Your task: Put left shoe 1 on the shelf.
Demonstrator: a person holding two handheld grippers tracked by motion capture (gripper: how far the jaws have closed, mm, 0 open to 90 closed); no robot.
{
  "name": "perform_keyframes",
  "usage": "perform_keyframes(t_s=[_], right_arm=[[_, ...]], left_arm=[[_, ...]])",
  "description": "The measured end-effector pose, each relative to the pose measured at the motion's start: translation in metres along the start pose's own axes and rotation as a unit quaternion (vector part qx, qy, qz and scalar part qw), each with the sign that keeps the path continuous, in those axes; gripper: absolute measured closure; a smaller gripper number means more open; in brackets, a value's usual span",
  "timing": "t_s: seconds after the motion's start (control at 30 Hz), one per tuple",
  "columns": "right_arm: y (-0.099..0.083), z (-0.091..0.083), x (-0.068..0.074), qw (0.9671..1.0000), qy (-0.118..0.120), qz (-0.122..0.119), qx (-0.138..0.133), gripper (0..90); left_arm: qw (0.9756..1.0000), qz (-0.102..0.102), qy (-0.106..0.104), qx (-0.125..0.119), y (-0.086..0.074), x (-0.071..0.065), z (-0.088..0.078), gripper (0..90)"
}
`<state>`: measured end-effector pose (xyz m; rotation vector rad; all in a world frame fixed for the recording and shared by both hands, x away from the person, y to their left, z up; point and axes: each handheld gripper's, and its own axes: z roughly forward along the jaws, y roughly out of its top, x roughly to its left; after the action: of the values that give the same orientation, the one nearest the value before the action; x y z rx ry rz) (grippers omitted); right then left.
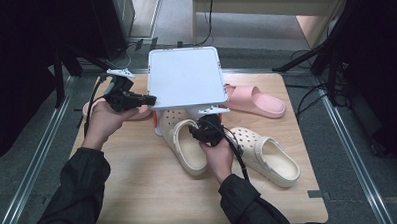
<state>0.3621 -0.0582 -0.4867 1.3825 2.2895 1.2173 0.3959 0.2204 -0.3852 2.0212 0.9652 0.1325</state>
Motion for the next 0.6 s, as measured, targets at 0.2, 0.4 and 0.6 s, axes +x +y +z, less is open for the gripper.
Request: perform_keyframes(t_s=[0.2, 0.4, 0.6], right_arm=[[-0.002, -0.003, -0.002, 0.9999, 0.013, 0.003, -0.003, 65.0], [-0.003, -0.017, 0.0, 0.9997, 0.019, -0.007, -0.012, 57.8], [-0.009, -0.041, 0.0, 0.9993, 0.032, -0.008, -0.019, 55.4]], left_arm=[[1.0, -0.001, -0.001, -0.001, 0.0, 0.001, 0.0, 89.1], [1.0, -0.005, -0.001, 0.0, 0.0, 0.0, 0.0, 89.0], [1.0, -0.006, -0.001, 0.0, 0.0, 0.0, 0.0, 89.0]])
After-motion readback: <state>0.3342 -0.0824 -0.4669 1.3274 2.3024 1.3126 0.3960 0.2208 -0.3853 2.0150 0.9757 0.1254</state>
